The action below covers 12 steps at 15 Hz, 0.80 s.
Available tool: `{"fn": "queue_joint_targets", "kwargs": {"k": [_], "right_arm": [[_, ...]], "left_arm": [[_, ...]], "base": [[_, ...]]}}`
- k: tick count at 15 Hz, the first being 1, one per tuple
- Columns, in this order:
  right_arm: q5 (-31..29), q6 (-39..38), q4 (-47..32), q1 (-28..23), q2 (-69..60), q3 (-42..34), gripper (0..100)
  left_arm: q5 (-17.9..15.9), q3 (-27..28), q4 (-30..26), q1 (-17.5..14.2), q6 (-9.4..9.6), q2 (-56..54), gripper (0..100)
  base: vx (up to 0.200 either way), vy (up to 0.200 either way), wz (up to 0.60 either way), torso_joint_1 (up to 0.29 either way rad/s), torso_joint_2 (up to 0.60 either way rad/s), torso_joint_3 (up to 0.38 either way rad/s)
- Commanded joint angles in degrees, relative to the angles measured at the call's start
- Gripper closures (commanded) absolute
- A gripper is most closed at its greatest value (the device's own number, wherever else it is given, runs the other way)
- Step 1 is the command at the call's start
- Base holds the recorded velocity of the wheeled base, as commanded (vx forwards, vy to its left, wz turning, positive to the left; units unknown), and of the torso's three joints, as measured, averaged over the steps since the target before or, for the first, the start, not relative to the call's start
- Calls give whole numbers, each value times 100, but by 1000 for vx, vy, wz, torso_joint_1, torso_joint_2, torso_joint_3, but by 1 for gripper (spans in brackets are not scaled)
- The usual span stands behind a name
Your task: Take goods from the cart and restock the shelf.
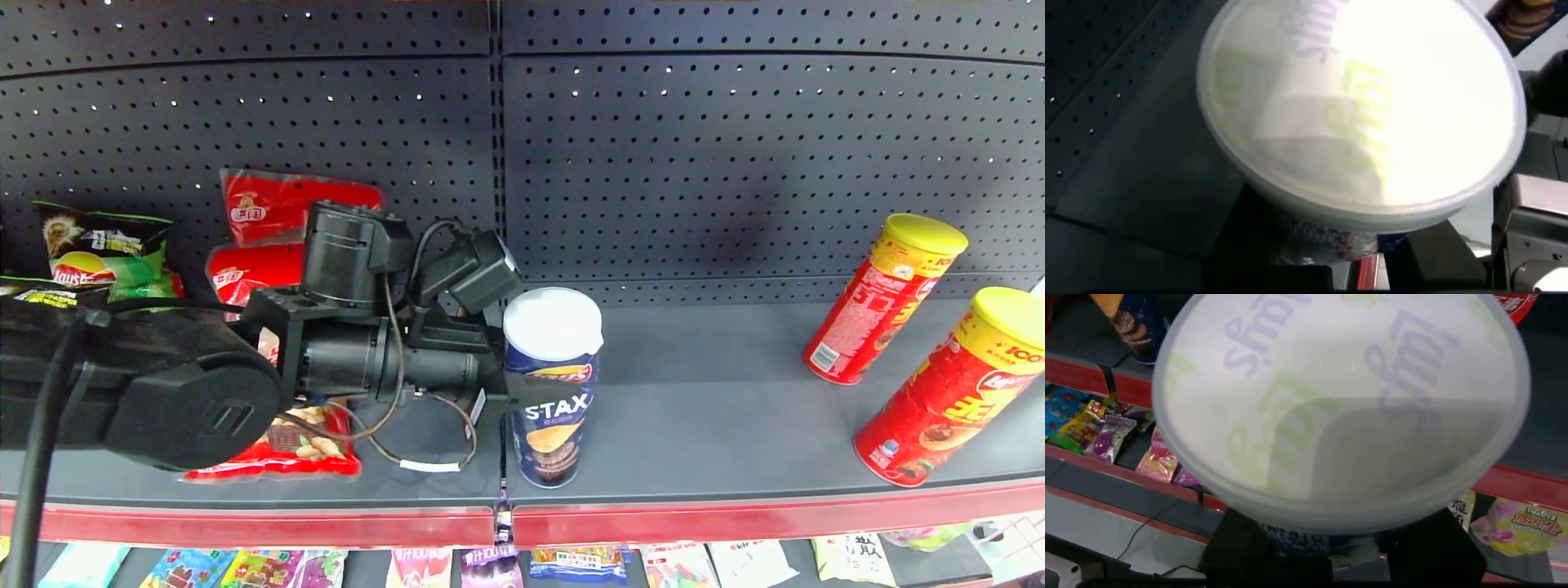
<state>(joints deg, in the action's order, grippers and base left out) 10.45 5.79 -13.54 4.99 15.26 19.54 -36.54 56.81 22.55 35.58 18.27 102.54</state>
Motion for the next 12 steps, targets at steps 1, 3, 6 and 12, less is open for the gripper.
{"fn": "queue_joint_targets", "kwargs": {"k": [1,3,6,12], "right_arm": [[1,1,1,2,12,15,100],[-8,1,-8,2,12,23,100],[-8,1,-8,2,29,41,100],[-8,10,-17,-6,38,15,100]], "left_arm": [[-47,-38,12,1,10,-32,100],[-143,-56,4,-8,18,3,100],[-275,-91,21,-16,27,82,100],[-310,-82,4,-34,18,205,100]], "base": [[0,0,0,0,0,0],[0,0,0,0,0,0],[0,0,0,0,0,0],[0,0,0,0,0,0]]}}
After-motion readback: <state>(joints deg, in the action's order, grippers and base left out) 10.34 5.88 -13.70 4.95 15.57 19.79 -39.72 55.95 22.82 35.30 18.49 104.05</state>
